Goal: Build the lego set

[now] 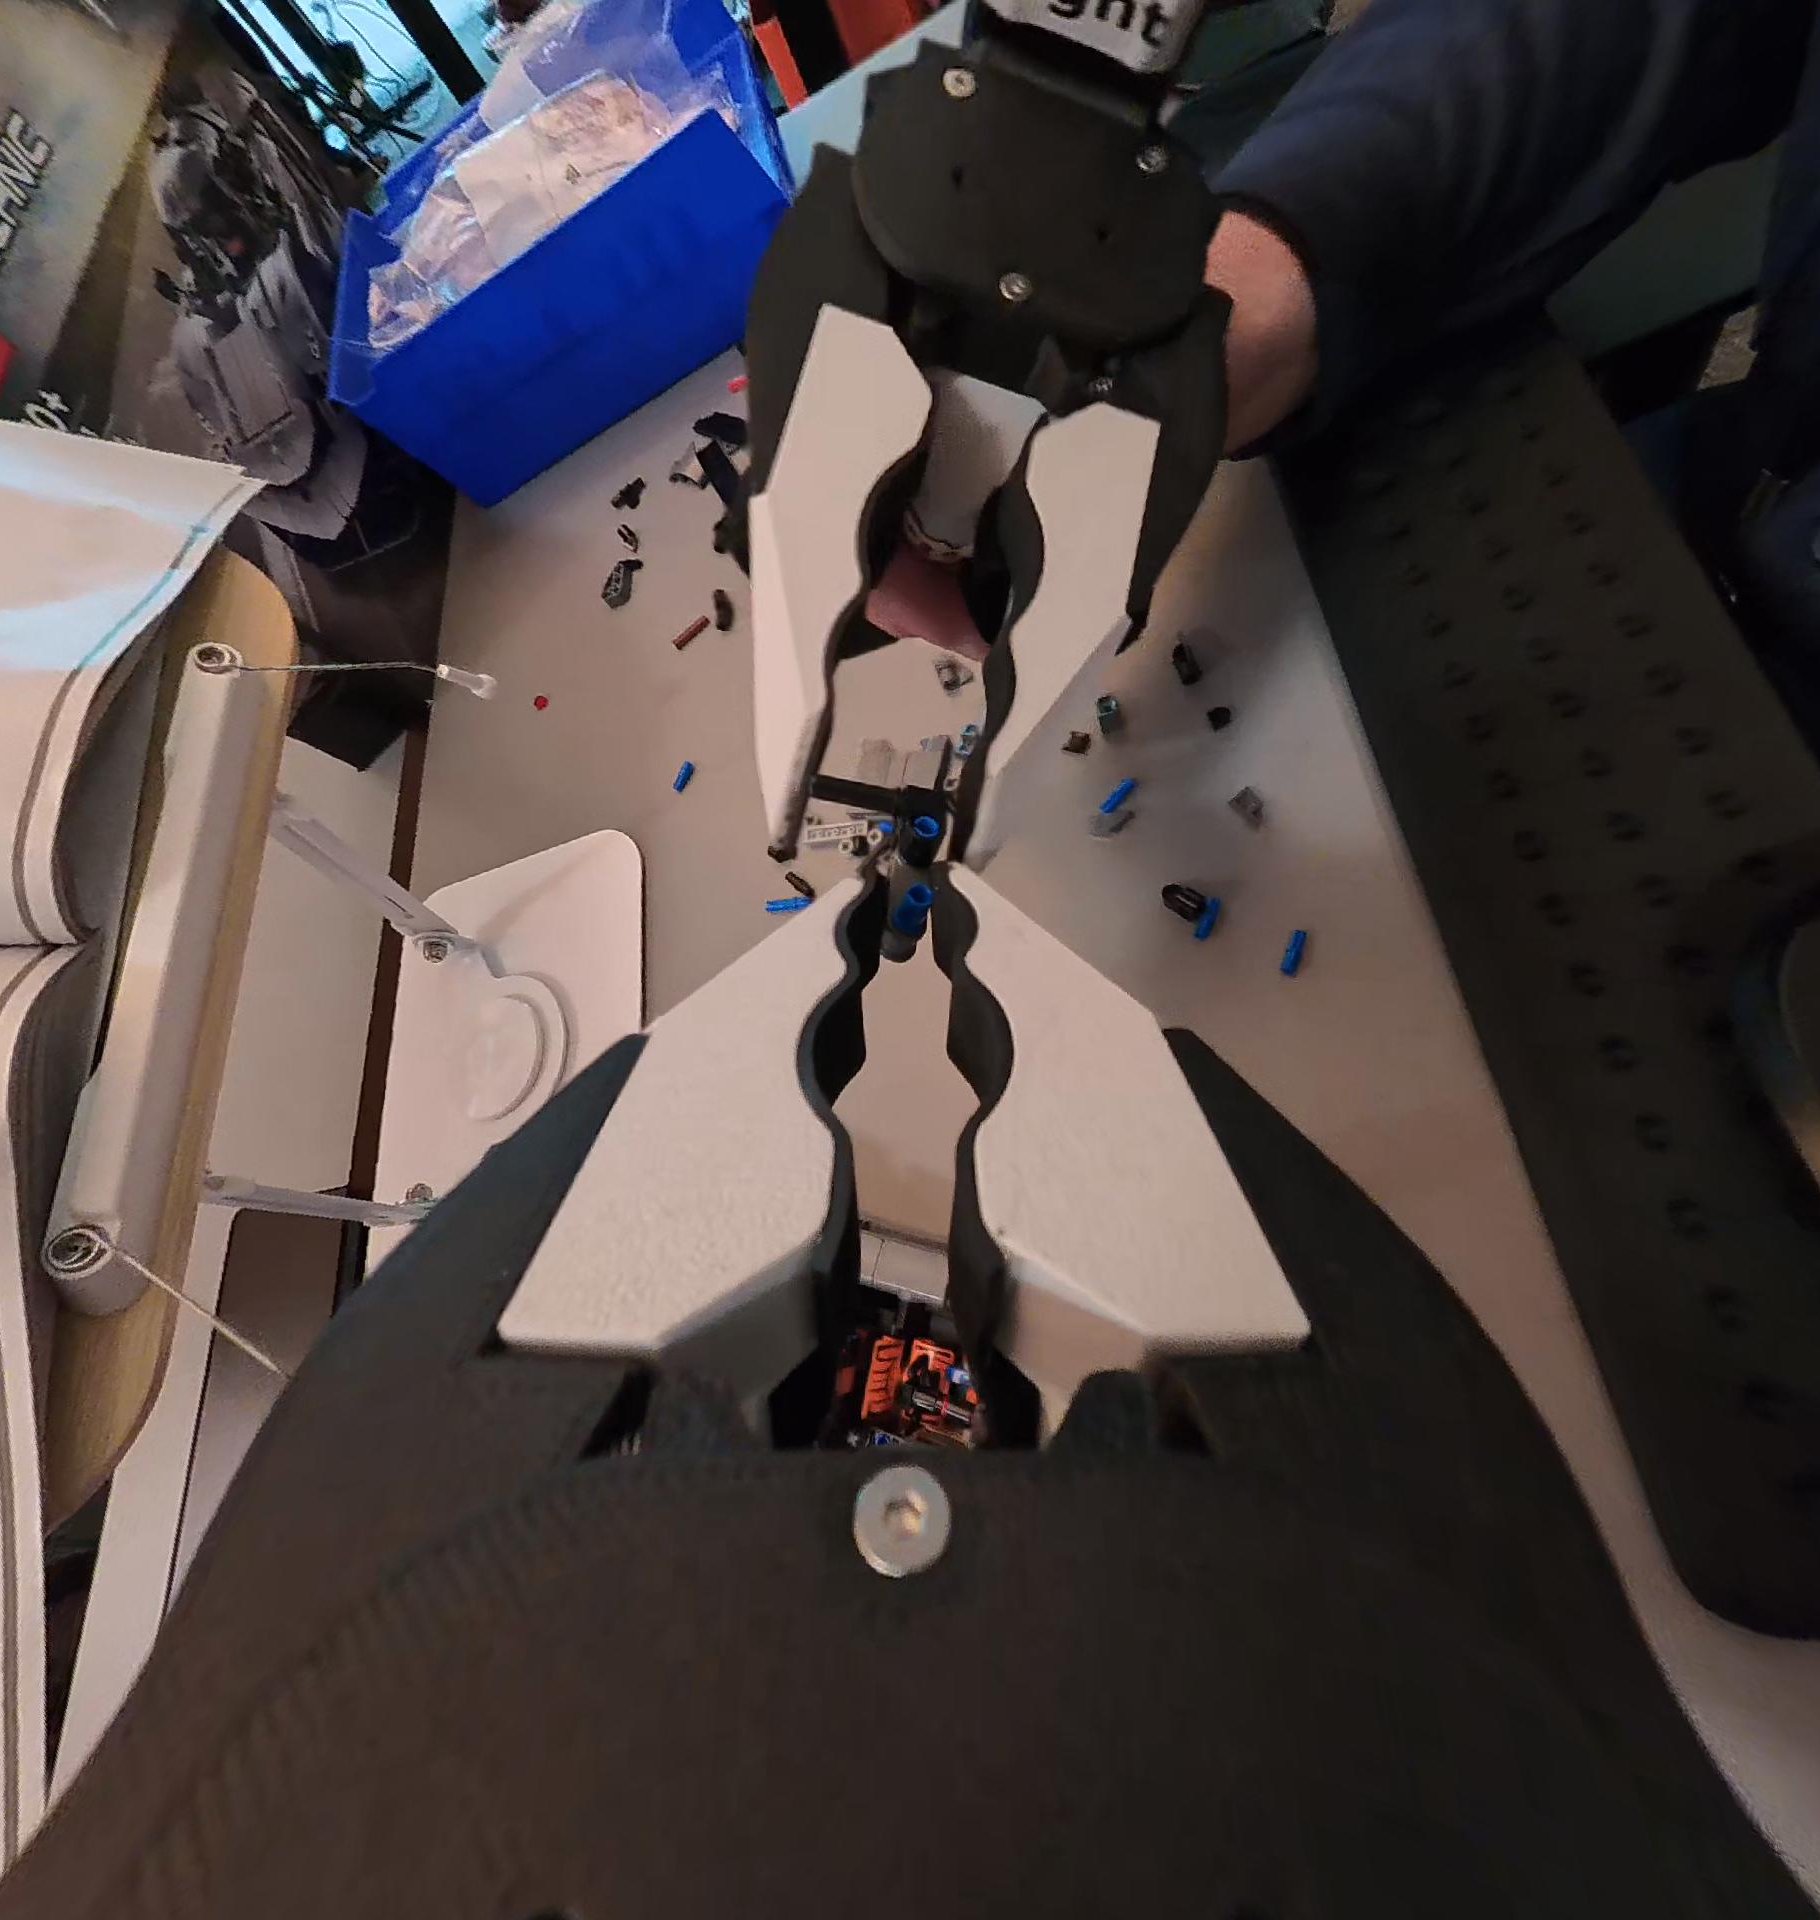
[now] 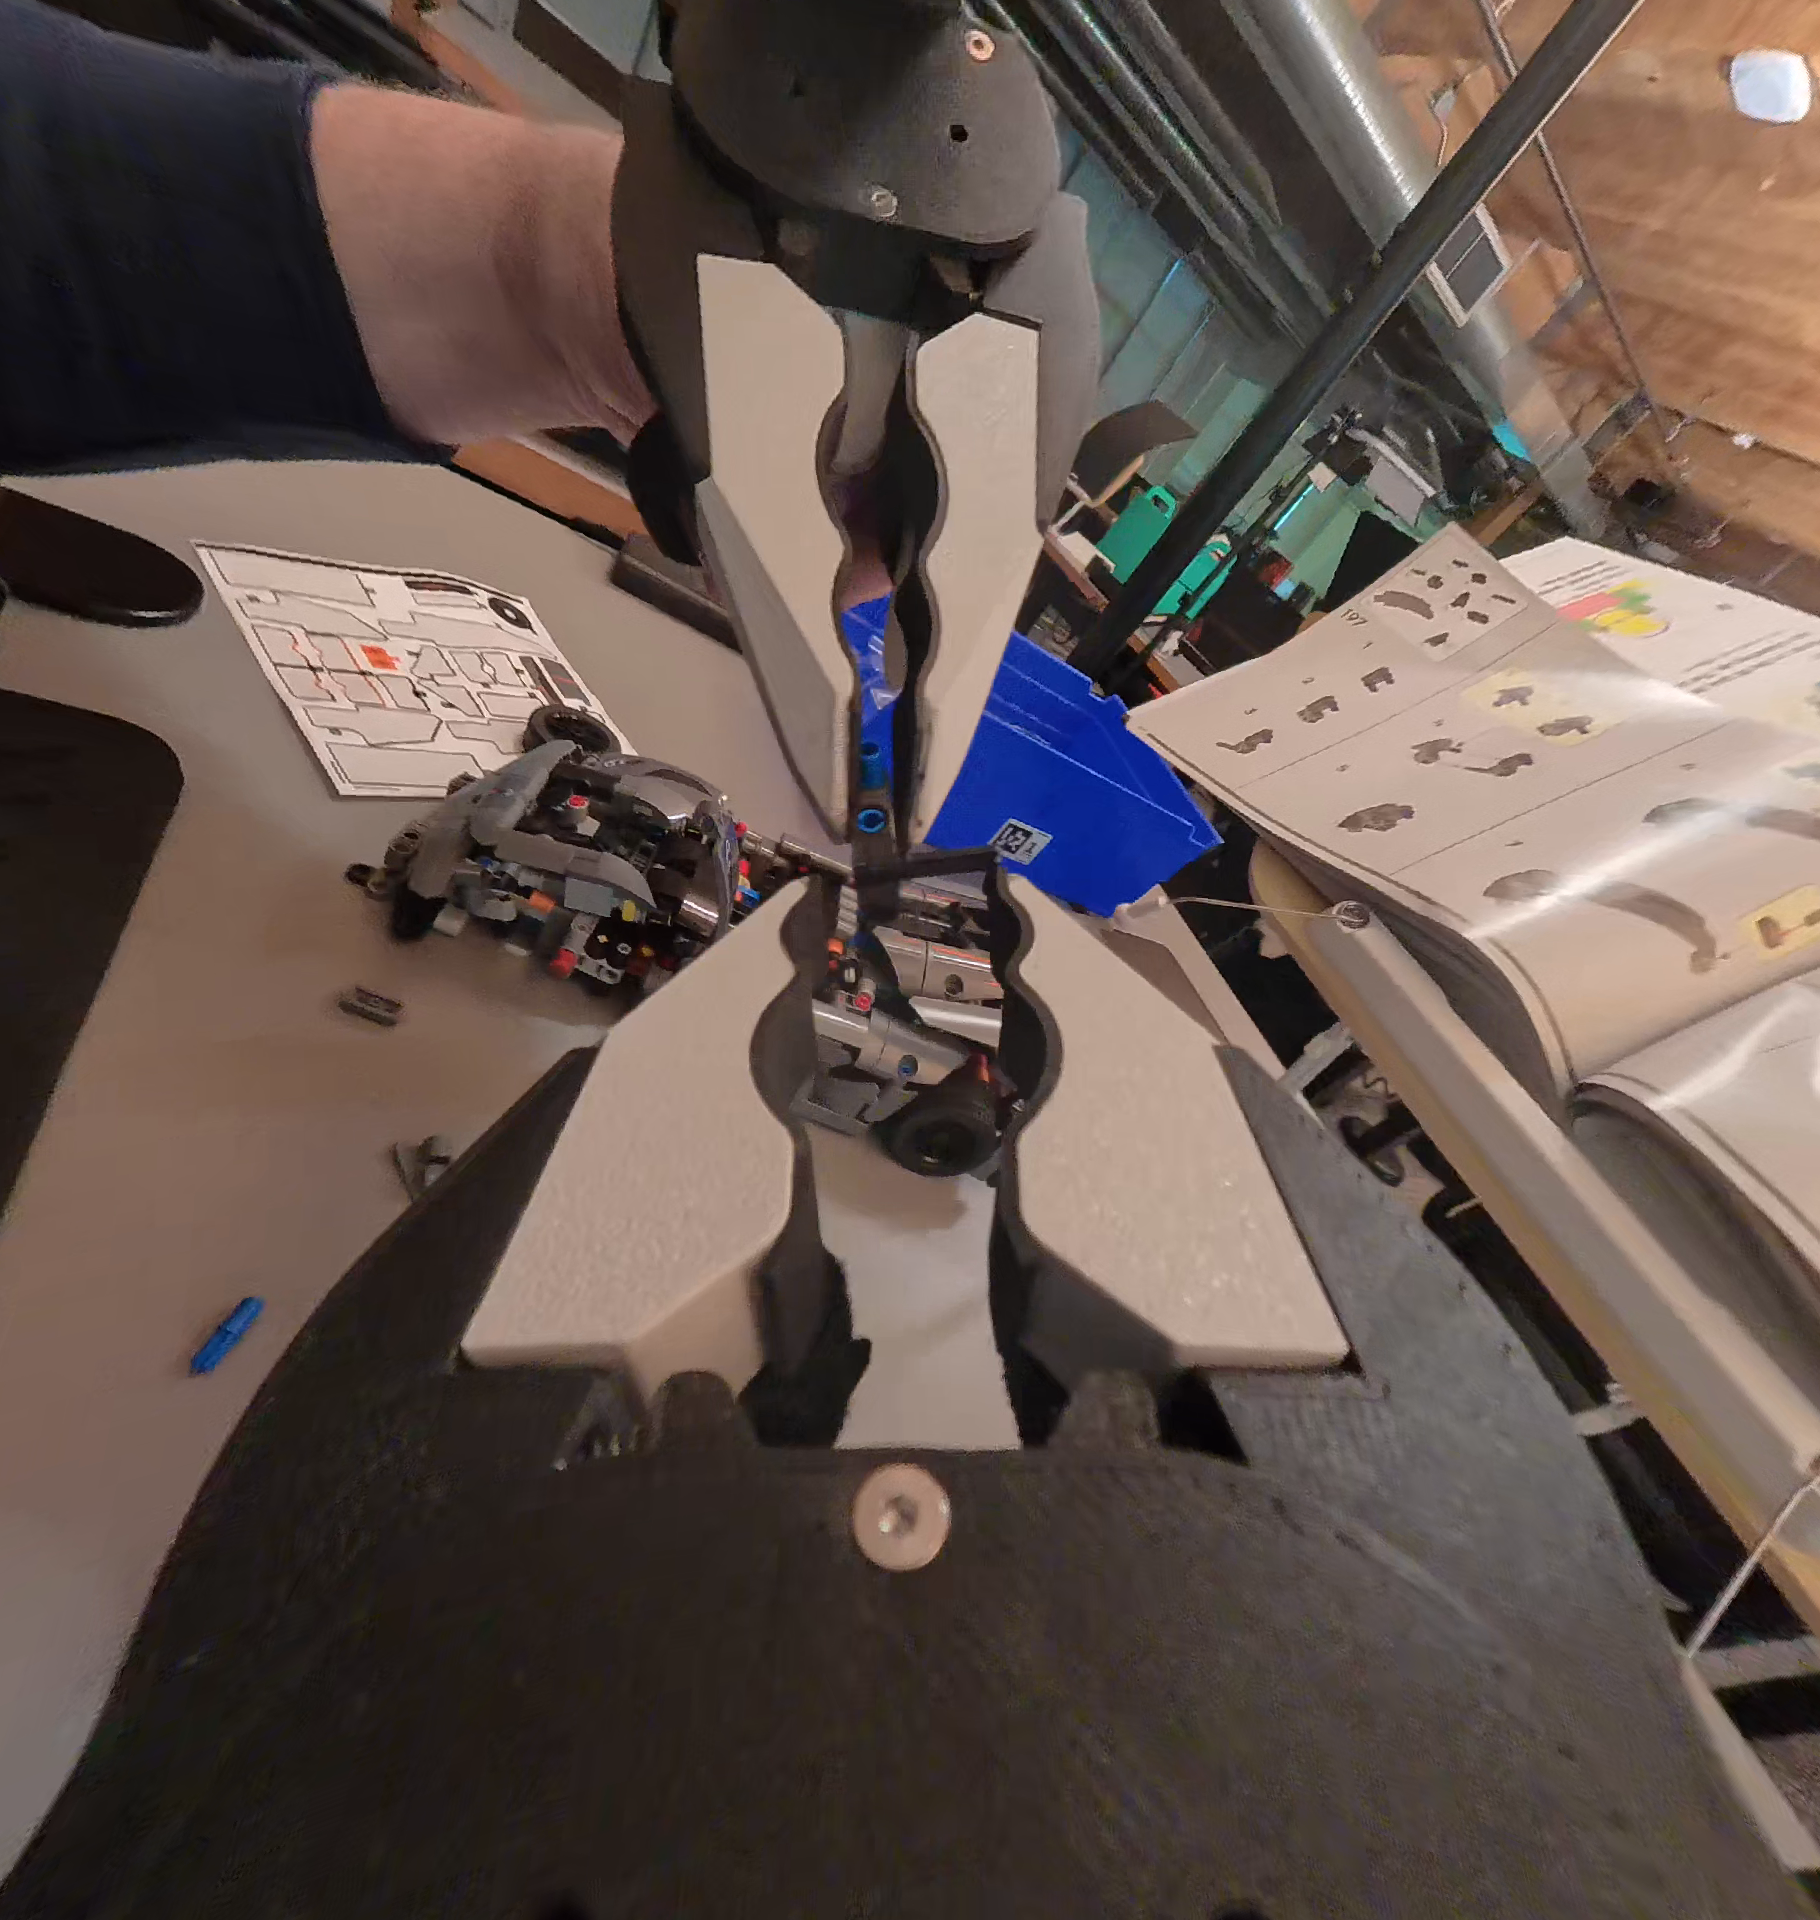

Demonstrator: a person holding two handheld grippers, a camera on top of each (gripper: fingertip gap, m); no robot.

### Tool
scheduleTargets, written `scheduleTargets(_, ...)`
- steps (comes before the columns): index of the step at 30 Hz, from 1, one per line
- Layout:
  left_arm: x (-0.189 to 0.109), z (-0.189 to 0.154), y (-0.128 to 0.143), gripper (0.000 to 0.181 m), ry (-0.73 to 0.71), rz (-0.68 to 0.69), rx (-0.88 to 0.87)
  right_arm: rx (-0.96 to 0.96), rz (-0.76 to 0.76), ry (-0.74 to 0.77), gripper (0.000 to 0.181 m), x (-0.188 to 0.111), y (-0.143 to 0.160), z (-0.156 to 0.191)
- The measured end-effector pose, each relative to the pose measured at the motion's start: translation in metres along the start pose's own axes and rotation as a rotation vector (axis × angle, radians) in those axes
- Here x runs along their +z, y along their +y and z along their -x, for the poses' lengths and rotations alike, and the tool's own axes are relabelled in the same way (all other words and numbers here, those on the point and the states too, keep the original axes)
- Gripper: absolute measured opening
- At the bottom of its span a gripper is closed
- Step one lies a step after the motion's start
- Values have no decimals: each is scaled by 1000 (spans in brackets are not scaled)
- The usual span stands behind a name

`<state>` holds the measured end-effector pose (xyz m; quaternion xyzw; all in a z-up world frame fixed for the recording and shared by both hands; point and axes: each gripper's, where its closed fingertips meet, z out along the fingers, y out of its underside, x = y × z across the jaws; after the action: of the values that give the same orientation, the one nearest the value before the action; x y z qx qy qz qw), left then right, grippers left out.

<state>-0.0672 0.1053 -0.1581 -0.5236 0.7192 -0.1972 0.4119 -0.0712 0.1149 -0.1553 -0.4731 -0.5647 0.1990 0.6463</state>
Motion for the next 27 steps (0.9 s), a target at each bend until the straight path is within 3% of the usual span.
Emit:
scheduleTargets(12,5,-5,7,6,30,28,-1,92,-28,-76,24,0,0,5)
scheduleTargets(20,7,-2,4,6,-11,38,52,213,-63,-122,34,-2,0,0)
scheduleTargets(27,9,1,9,5,-130,216,210,171,-34,-94,40,-1,6,-3)
